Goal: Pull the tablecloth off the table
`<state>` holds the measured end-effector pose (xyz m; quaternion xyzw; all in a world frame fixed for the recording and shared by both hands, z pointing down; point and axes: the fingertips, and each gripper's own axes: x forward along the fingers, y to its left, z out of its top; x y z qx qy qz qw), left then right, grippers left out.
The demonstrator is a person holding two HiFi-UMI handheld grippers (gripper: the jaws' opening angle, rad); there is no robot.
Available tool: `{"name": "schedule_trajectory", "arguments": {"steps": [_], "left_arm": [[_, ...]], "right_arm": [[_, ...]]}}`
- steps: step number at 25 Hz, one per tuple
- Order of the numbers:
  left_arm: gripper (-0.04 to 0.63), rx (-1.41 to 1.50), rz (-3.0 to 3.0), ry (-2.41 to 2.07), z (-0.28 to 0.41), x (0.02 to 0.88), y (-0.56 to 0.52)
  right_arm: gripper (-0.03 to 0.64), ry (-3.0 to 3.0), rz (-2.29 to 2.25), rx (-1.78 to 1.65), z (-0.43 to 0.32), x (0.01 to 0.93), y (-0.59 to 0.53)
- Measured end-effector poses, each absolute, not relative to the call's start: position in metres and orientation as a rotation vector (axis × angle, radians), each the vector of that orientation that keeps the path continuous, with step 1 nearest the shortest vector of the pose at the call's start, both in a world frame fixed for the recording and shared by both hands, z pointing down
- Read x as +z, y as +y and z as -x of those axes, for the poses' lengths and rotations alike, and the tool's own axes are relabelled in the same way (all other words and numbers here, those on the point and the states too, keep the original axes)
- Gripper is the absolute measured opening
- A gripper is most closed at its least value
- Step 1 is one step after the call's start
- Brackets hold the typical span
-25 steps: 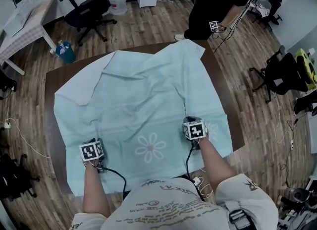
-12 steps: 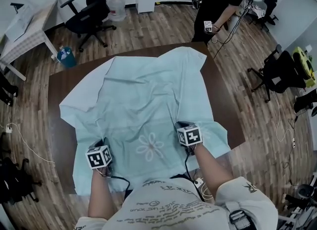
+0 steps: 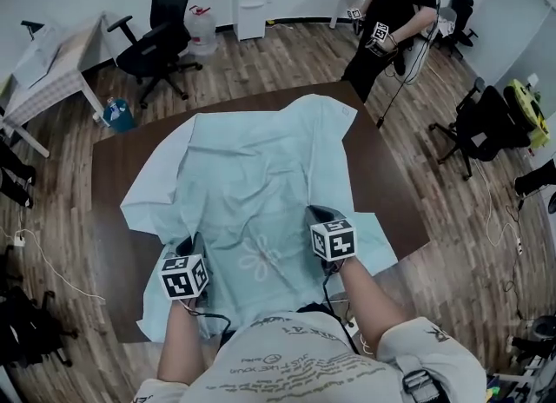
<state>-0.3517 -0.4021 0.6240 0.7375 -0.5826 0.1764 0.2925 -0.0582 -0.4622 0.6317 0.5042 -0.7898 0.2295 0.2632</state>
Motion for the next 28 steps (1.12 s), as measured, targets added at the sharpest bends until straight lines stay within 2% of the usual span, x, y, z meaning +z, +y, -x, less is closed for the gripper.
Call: {"name": "schedule_trajectory", "arguments": {"steps": [18, 28], "left_arm": [[0.01, 0.201, -2.223, -1.625, 0.321, 0.508, -0.403], [0.01, 0.057, -2.361, -1.765, 0.325, 0.409, -0.414]], "right_arm": [[0.014, -2.458, -1.546, 0.38, 0.098, 0.482, -0.45], [0.014, -2.521, -1.752, 0.276, 0.083, 0.418, -0.453]]}}
